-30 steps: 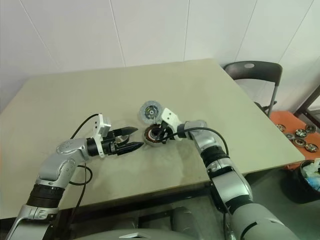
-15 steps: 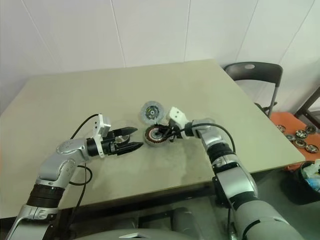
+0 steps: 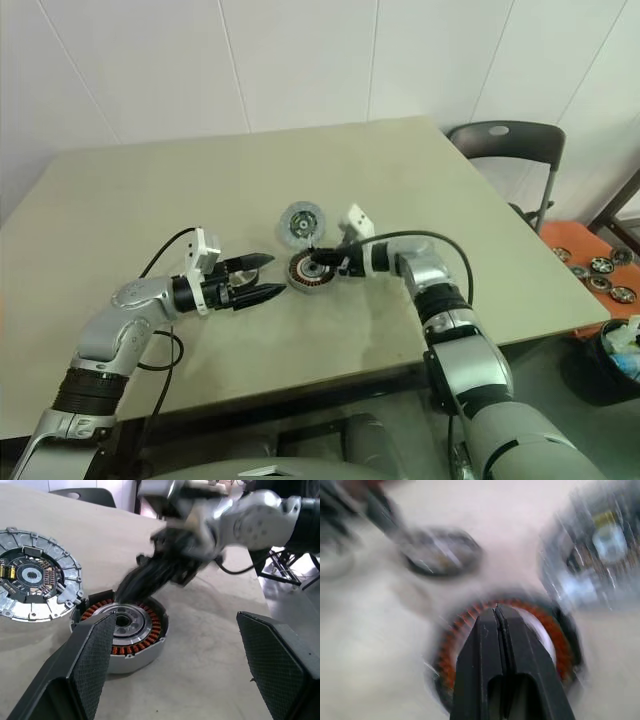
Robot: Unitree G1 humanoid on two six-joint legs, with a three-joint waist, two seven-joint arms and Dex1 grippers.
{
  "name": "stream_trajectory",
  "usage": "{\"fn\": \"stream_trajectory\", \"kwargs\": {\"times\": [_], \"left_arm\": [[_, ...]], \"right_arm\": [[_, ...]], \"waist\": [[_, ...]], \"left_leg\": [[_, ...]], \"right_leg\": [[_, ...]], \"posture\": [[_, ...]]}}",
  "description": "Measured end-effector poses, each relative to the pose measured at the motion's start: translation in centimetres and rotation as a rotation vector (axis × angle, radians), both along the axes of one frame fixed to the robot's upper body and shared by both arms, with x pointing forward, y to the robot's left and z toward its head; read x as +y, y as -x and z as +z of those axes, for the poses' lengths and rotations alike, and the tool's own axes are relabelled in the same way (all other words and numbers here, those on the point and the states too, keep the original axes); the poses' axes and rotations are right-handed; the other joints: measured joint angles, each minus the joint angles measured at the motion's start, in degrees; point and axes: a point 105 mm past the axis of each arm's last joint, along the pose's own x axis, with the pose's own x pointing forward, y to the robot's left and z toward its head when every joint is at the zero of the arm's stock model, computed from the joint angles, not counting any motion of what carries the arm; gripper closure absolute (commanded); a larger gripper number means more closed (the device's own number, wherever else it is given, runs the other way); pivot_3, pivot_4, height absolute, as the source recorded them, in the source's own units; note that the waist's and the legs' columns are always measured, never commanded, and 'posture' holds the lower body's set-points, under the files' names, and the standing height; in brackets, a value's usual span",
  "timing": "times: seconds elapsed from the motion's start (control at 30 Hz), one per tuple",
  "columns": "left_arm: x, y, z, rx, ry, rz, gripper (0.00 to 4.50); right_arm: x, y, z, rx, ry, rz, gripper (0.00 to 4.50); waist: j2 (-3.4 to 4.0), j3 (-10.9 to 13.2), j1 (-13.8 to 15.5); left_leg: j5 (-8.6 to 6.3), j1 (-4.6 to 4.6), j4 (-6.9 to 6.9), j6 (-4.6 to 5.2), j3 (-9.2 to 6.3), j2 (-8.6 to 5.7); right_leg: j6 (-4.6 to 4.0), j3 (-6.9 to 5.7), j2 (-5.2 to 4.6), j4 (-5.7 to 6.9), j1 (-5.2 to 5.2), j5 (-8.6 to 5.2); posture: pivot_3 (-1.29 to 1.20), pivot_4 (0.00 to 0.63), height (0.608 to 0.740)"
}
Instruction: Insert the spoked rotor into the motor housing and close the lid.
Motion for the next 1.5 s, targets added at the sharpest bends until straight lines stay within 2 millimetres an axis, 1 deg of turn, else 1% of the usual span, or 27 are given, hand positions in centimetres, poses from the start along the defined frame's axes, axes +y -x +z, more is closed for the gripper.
{"fn": "stream_trajectory", "kwargs": {"times": [0.07, 0.13, 0.2, 0.23, 0.37, 0.43, 0.57, 0.67, 0.83, 0.9, 0.93, 1.0, 1.07, 1.13, 1.17, 1.23, 1.37, 1.43, 1.5], "left_arm": [[0.3, 0.4, -0.3, 0.015, -0.008, 0.000, 0.38], [0.8, 0.9, -1.0, 0.042, -0.020, 0.006, 0.38], [1.3, 1.6, -1.5, 0.082, -0.018, 0.008, 0.38], [1.5, 2.0, -1.4, 0.094, -0.004, 0.005, 0.38], [1.5, 3.0, 0.8, 0.068, 0.070, 0.008, 0.38], [1.7, 3.7, 1.2, 0.065, 0.088, 0.033, 0.38], [3.2, 4.7, 0.5, 0.114, 0.108, 0.150, 0.38], [4.0, 5.3, 0.6, 0.128, 0.134, 0.231, 0.38], [4.8, 5.2, 0.9, 0.135, 0.225, 0.349, 0.38], [5.1, 5.4, 0.2, 0.159, 0.237, 0.382, 0.38], [5.3, 5.4, -0.3, 0.174, 0.245, 0.396, 0.38], [5.8, 5.5, -1.4, 0.205, 0.255, 0.431, 0.38], [6.6, 5.5, -2.6, 0.227, 0.259, 0.462, 0.38], [7.4, 5.8, -4.0, 0.247, 0.260, 0.484, 0.38], [7.9, 6.0, -4.7, 0.263, 0.259, 0.496, 0.38], [8.5, 6.4, -5.7, 0.284, 0.255, 0.517, 0.38], [9.1, 6.2, -6.3, 0.279, 0.255, 0.529, 0.38], [9.3, 6.1, -6.1, 0.271, 0.254, 0.532, 0.38], [9.6, 6.1, -5.6, 0.254, 0.250, 0.538, 0.38]], "right_arm": [[0.6, 0.7, 1.9, -0.036, -0.026, 0.050, 4.47], [0.7, 1.3, 2.4, -0.050, -0.022, 0.073, 4.47], [0.9, 1.7, 2.1, -0.035, -0.008, 0.073, 4.47], [1.0, 1.7, 2.0, -0.027, -0.004, 0.066, 4.47], [1.3, 1.3, 2.5, -0.062, 0.003, 0.032, 4.47], [1.5, 1.0, 2.5, -0.103, 0.031, 0.021, 4.47], [1.9, 1.1, 2.4, -0.143, 0.062, 0.035, 4.47], [2.3, 1.1, 2.2, -0.165, 0.077, 0.040, 4.47], [3.5, 1.1, 2.3, -0.188, 0.092, 0.056, 4.47], [3.6, 1.0, 2.5, -0.194, 0.098, 0.064, 4.47], [3.5, 1.0, 2.4, -0.194, 0.104, 0.068, 4.47], [3.5, 1.1, 2.0, -0.184, 0.119, 0.080, 4.47], [2.8, 1.1, 1.7, -0.172, 0.130, 0.092, 4.47], [1.3, 1.3, 1.5, -0.170, 0.154, 0.124, 4.47], [0.3, 1.3, 1.3, -0.163, 0.172, 0.137, 4.47], [-1.1, 1.5, 1.0, -0.154, 0.193, 0.161, 4.47], [-2.2, 2.0, 0.4, -0.165, 0.201, 0.227, 4.47], [-3.0, 1.8, -0.2, -0.173, 0.222, 0.237, 4.47], [-3.4, 1.5, -0.4, -0.183, 0.214, 0.226, 4.47]], "waist": [[0.00, 0.0, 0.0], [0.00, 0.0, 0.1], [0.02, 0.0, 0.1], [0.02, 0.0, 0.1], [0.03, 0.0, 0.1], [0.04, 0.0, 0.0], [0.07, 0.0, 0.0], [0.08, 0.1, 0.2], [0.08, 0.1, 0.1], [0.09, 0.1, 0.1], [0.09, 0.1, 0.1], [0.09, 0.1, 0.1], [0.11, 0.1, 0.2], [0.11, 0.1, 0.2], [0.11, 0.1, 0.2], [0.10, 0.1, 0.1], [0.11, 0.1, 0.0], [0.10, 0.1, 0.0], [0.09, 0.1, 0.0]], "left_leg": [[-0.01, -0.01, -0.05, 0.01, -0.09, 0.02], [-0.02, -0.02, -0.07, 0.01, -0.16, 0.03], [-0.02, -0.03, -0.07, 0.01, -0.16, 0.02], [-0.02, -0.04, -0.06, 0.01, -0.16, 0.02], [-0.02, -0.03, -0.04, 0.01, -0.15, 0.04], [-0.02, -0.03, -0.06, 0.01, -0.13, 0.04], [-0.02, -0.06, -0.13, 0.01, -0.15, 0.07], [-0.02, -0.06, -0.13, 0.01, -0.16, 0.07], [-0.02, -0.05, -0.11, 0.00, -0.14, 0.05], [-0.02, -0.05, -0.12, 0.00, -0.14, 0.03], [-0.02, -0.05, -0.13, 0.00, -0.14, 0.02], [-0.02, -0.06, -0.13, 0.00, -0.15, 0.01], [-0.02, -0.06, -0.13, 0.00, -0.14, -0.05], [-0.02, -0.06, -0.12, 0.00, -0.13, -0.07], [-0.02, -0.06, -0.12, 0.00, -0.11, -0.08], [-0.02, -0.06, -0.12, 0.00, -0.06, -0.07], [-0.02, -0.01, -0.12, 0.00, 0.11, -0.03], [-0.02, 0.00, -0.12, 0.00, 0.13, -0.02], [-0.02, 0.00, -0.11, 0.00, 0.15, 0.01]], "right_leg": [[0.02, -0.08, 0.00, -0.01, 0.00, -0.01], [0.03, -0.16, 0.00, -0.03, 0.00, -0.03], [0.03, -0.18, -0.01, -0.02, 0.00, -0.04], [0.02, -0.18, -0.01, -0.04, 0.00, -0.04], [0.20, -0.17, -0.02, -0.09, 0.05, -0.15], [0.20, -0.17, -0.03, -0.14, 0.04, -0.16], [0.20, -0.17, -0.03, -0.21, 0.01, -0.15], [0.19, -0.19, -0.05, -0.29, 0.06, -0.16], [0.09, -0.18, -0.06, -0.37, 0.12, -0.21], [0.07, -0.19, -0.06, -0.39, 0.11, -0.17], [-0.10, -0.20, -0.06, -0.38, 0.11, -0.10], [-0.17, -0.23, -0.05, -0.39, 0.11, -0.15], [-0.19, -0.23, -0.04, -0.40, 0.11, -0.16], [-0.20, -0.24, -0.05, -0.47, 0.16, -0.17], [-0.19, -0.23, -0.06, -0.50, 0.17, -0.19], [-0.16, -0.22, -0.06, -0.52, 0.17, -0.21], [-0.02, -0.22, 0.00, -0.44, 0.17, -0.29], [-0.03, -0.21, 0.00, -0.44, 0.19, -0.28], [-0.03, -0.18, 0.00, -0.44, 0.18, -0.27]], "posture": [[0.00, 0.000, 0.740], [0.00, 0.000, 0.740], [0.00, 0.000, 0.740], [0.00, 0.000, 0.740], [0.00, 0.000, 0.740], [0.00, 0.000, 0.740], [0.00, 0.000, 0.740], [0.00, 0.000, 0.740], [0.00, 0.000, 0.740], [0.00, 0.000, 0.740], [0.00, 0.000, 0.740], [0.00, 0.000, 0.740], [0.00, 0.000, 0.740], [0.00, 0.000, 0.740], [0.00, 0.000, 0.740], [0.00, 0.000, 0.740], [0.00, 0.000, 0.740], [0.00, 0.000, 0.740], [0.00, 0.000, 0.740]]}}
